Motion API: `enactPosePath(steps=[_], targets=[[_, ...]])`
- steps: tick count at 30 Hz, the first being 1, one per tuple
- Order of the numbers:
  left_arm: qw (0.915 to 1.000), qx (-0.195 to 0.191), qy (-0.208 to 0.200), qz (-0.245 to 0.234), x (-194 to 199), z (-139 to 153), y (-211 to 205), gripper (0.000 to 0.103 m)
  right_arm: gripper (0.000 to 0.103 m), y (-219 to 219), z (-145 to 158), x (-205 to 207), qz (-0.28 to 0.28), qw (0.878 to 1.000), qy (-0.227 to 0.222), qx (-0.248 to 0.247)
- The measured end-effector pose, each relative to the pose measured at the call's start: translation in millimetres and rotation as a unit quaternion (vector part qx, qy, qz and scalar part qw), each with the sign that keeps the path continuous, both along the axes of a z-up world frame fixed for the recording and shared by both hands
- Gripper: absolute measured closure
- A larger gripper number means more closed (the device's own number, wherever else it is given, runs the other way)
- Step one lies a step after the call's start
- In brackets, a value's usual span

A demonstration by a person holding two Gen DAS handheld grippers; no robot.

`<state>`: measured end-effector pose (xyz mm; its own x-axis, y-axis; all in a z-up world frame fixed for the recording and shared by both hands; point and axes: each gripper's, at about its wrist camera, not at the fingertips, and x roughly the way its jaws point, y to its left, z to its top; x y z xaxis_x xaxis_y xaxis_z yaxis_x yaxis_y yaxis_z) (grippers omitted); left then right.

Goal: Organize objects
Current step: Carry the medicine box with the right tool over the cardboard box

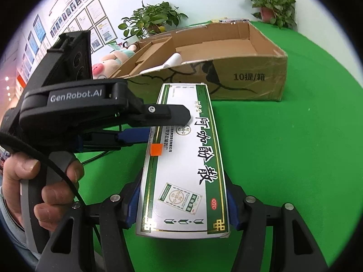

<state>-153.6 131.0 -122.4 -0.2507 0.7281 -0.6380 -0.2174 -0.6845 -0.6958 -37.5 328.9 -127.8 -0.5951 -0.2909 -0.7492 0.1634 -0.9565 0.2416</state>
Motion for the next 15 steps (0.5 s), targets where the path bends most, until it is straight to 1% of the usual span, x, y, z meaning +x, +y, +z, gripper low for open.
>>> enactPosePath(steps=[4,7,10,15], targets=[[0.9992,-0.001,0.040,-0.002,5,25,0,0.057,0.044,-5,10,5,0.001,0.999,0.031,0.025],[0.9967,-0.019,0.079,-0.007,10,47,6,0.059,0.044,-5,16,5,-0.003,0.998,0.047,0.030],[0.9941,-0.023,0.105,-0.008,11,65,8,0.059,0.044,-7,25,4,-0.009,0.997,0.069,0.042],[0.9909,-0.029,0.131,-0.006,9,87,15,0.059,0.044,-10,39,0,-0.016,0.993,0.098,0.058]])
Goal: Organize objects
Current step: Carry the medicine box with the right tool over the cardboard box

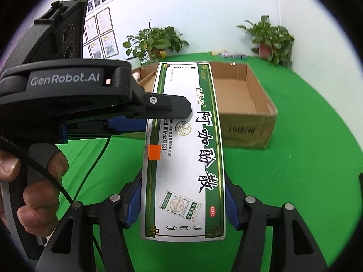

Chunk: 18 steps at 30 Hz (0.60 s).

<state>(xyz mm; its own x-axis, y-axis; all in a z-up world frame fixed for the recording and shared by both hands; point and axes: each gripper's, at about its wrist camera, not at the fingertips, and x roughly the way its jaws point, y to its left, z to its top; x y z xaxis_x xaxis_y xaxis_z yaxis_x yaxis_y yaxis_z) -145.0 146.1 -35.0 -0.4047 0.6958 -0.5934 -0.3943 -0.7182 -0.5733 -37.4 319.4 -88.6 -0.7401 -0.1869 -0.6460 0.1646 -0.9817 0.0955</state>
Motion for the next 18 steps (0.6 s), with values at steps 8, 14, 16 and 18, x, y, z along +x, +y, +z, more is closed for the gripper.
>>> enactPosePath(steps=[8,14,16,18], targets=[[0.9990,-0.015,0.038,-0.017,-19,51,16,0.059,0.044,8,20,-20,-0.016,0.999,0.029,-0.012],[0.9972,-0.033,0.062,-0.024,-38,83,26,0.059,0.044,16,33,-45,-0.028,0.998,0.049,-0.018],[0.9973,-0.035,0.061,-0.022,-52,89,29,0.059,0.044,19,36,-57,-0.031,0.998,0.050,-0.016],[0.9978,-0.032,0.056,-0.016,-67,94,28,0.059,0.044,20,39,-70,-0.028,0.998,0.048,-0.012]])
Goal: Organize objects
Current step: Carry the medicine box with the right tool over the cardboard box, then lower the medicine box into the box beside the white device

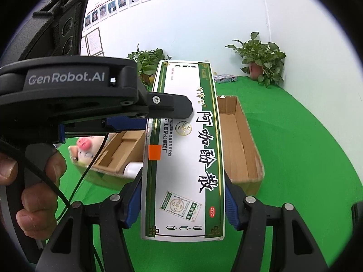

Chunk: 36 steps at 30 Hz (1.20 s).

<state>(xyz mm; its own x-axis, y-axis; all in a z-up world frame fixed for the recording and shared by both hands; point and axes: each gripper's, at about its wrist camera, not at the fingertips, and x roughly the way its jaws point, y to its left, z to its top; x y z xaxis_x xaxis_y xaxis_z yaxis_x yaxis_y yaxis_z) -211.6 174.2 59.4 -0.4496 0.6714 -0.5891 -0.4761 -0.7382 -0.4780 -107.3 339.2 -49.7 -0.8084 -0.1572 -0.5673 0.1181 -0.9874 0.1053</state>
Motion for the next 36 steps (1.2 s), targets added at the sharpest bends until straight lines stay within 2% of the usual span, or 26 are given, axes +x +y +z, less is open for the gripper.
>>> enactPosePath(steps=[4,8,14,17,22,26,32,36], targets=[[0.9997,0.011,-0.023,0.006,-41,3,-2,0.059,0.044,3,5,-33,0.009,1.000,-0.013,0.010],[0.9993,-0.001,-0.033,0.016,-85,0,-1,0.059,0.044,1,4,-64,0.017,0.999,-0.031,0.004],[0.9983,-0.005,-0.057,0.010,-147,-16,-1,0.059,0.044,2,0,-109,0.025,0.997,-0.068,-0.002],[0.9967,-0.013,-0.080,0.009,-172,-34,4,0.059,0.044,5,-8,-123,0.028,0.995,-0.091,-0.004],[0.9915,-0.024,-0.128,0.005,-191,-80,10,0.059,0.044,8,-35,-138,0.029,0.989,-0.143,-0.013],[0.9880,-0.034,-0.150,-0.001,-202,-108,17,0.059,0.044,12,-56,-146,0.026,0.984,-0.176,-0.013],[0.9846,-0.038,-0.170,-0.012,-207,-133,24,0.059,0.043,12,-71,-145,0.023,0.978,-0.206,-0.008],[0.9823,-0.052,-0.179,-0.015,-208,-146,27,0.059,0.039,8,-80,-143,0.031,0.973,-0.228,-0.013]])
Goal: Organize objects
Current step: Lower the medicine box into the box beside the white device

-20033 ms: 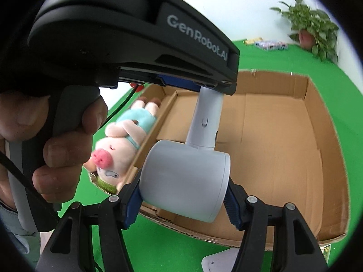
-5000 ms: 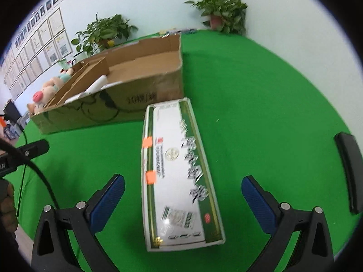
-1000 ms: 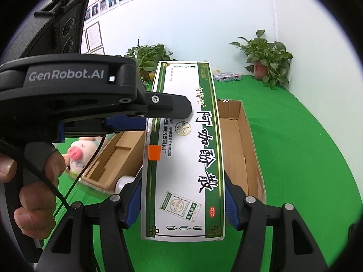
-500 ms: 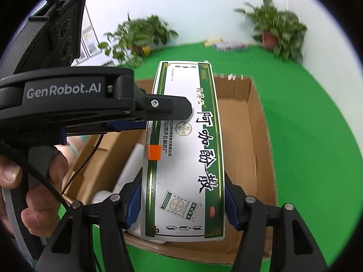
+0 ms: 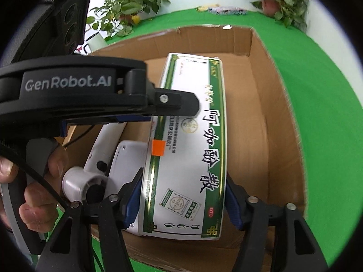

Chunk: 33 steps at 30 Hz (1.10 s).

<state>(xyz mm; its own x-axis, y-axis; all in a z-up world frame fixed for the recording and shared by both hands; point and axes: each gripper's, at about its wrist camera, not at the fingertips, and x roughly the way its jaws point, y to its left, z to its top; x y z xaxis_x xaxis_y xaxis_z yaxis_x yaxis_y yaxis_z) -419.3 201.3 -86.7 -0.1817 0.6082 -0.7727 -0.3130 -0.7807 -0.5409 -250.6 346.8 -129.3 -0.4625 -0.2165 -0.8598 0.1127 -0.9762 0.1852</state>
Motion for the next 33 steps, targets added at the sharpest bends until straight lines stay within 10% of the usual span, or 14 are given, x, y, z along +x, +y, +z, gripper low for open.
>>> enactPosePath(steps=[33], targets=[[0.9992,-0.040,-0.002,0.003,-4,-15,16,0.057,0.041,2,4,6,0.018,0.999,0.010,0.041]])
